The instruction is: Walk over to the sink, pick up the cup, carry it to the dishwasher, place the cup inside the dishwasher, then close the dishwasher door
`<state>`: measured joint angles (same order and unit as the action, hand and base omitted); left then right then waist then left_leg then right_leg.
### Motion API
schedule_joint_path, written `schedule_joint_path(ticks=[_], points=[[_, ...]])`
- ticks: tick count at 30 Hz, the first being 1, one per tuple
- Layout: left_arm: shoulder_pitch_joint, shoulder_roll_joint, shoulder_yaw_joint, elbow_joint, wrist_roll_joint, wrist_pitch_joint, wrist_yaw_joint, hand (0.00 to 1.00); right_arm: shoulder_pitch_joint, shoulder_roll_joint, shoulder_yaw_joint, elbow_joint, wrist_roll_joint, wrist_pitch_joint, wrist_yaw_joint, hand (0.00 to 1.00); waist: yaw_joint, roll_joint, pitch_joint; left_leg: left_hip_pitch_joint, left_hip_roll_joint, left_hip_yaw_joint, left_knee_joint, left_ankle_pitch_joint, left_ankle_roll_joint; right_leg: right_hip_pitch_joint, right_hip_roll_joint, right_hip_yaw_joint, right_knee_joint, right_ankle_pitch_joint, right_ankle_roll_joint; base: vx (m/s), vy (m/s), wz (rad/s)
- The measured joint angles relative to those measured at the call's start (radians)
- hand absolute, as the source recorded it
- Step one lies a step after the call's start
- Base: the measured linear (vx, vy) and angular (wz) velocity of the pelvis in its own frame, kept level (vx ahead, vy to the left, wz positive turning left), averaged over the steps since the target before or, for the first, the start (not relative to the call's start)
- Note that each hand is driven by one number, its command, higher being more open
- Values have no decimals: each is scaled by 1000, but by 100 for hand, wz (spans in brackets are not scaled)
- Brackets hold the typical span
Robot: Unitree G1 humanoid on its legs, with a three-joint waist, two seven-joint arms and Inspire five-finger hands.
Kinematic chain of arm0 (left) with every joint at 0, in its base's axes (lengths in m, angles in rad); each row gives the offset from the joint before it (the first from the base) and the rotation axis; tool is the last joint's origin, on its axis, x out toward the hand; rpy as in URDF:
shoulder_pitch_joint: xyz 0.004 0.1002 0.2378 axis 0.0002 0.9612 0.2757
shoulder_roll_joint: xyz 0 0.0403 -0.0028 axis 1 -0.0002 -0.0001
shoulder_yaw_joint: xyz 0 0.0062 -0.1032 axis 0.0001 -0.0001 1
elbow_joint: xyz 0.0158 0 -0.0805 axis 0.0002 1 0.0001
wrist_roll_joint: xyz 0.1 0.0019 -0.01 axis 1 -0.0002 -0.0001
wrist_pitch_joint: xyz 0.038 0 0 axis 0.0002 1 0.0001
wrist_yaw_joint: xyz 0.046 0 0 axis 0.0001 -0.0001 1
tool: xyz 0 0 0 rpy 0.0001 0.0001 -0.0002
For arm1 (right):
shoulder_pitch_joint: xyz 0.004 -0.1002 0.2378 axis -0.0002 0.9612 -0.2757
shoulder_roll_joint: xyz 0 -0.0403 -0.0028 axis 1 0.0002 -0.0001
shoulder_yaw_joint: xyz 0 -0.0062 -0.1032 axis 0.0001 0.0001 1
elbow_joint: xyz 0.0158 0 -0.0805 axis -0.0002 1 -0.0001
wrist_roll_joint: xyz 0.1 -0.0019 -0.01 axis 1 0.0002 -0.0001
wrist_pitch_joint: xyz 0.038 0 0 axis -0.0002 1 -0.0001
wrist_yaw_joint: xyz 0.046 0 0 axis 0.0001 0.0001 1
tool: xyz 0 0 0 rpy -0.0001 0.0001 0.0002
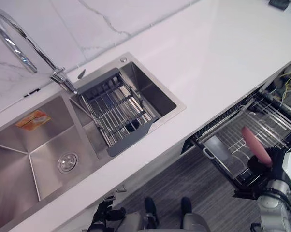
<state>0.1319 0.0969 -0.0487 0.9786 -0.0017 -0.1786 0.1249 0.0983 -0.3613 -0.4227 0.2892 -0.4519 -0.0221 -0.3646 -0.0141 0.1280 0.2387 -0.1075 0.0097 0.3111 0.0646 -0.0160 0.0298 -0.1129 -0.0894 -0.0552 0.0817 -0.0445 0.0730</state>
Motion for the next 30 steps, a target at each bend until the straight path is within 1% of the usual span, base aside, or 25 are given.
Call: schedule_joint_path(ticks=[3,4,6,8,9,11,13,14,15,16,21,22,30], points=[[-5,1,0,-17,-7,-4,0,90,-45,-18,15,-2,1,1,0,30,0,2,24,-16,4,6,5,-2,-3,-43,1,9,52,-25,0,24,-20,-8],[-10,1,0,-26,-19,-5,1,90,-68,-36,25,-4,2,1,0,30,2,7,43,-26,6,11,11,-3,-5,-61,2,15,70,-31,-1,7,-17,-7],[-15,1,0,-31,-28,-9,3,90,-93,-54,39,-4,11,4,-1,30,2,6,59,-42,7,15,15,-4,-6,-84,2,20,86,-35,-2,-13,-16,-7],[-25,1,0,-32,-39,-11,5,90,-112,-67,47,-3,30,5,-1,30,2,17,74,-48,8,17,22,-5,-7,-93,1,22,98,-39,-2,-10,-5,-2],[-30,1,0,-32,-43,-12,8,90,-125,-71,50,-3,36,10,-1,30,3,8,85,-58,8,19,26,-5,-8,-107,0,24,107,-40,-2,0,0,0],[-39,2,0,-34,-58,-16,11,90,-151,-76,56,-2,39,16,-3,30,3,14,101,-67,8,25,33,-5,-8,-122,-2,30,123,-43,-3,-48,-1,-6],[-41,2,0,-36,-59,-19,17,90,-164,-77,58,0,40,19,-3,30,4,16,102,-83,8,28,41,-5,-7,-144,-4,33,140,-48,-3,-38,-2,-4],[-44,2,-1,-35,-60,-18,22,90,-172,-77,58,2,44,22,-3,30,9,9,107,-89,7,31,42,-5,-7,-155,-5,36,149,-50,-4,-30,-5,-4],[-47,2,-1,-35,-60,-19,23,90,-171,-77,59,3,54,24,-3,30,15,11,107,-90,8,32,43,-5,-6,-157,-5,37,151,-51,-5,-31,-8,-3],[-49,2,-2,-35,-60,-19,23,90,-172,-77,59,6,63,27,-3,30,18,6,110,-90,8,32,43,-4,-6,-158,-5,37,152,-51,-5,0,0,0],[-53,3,-2,-37,-66,-20,25,90,-226,-80,58,49,67,47,-4,30,24,5,111,-109,8,35,42,-1,-1,-182,-5,40,158,-51,-6,0,0,0],[-54,3,-2,-37,-66,-20,25,90,-244,-80,58,60,67,56,-4,90,24,4,112,-111,8,35,41,-1,-1,-184,-5,39,158,-51,-6,0,0,0],[-77,7,-2,-35,-69,-20,29,90,-327,-91,53,58,66,72,-25,90,29,-2,116,-120,7,29,37,-1,-1,-186,-5,33,148,-49,-6,16,1,1]])
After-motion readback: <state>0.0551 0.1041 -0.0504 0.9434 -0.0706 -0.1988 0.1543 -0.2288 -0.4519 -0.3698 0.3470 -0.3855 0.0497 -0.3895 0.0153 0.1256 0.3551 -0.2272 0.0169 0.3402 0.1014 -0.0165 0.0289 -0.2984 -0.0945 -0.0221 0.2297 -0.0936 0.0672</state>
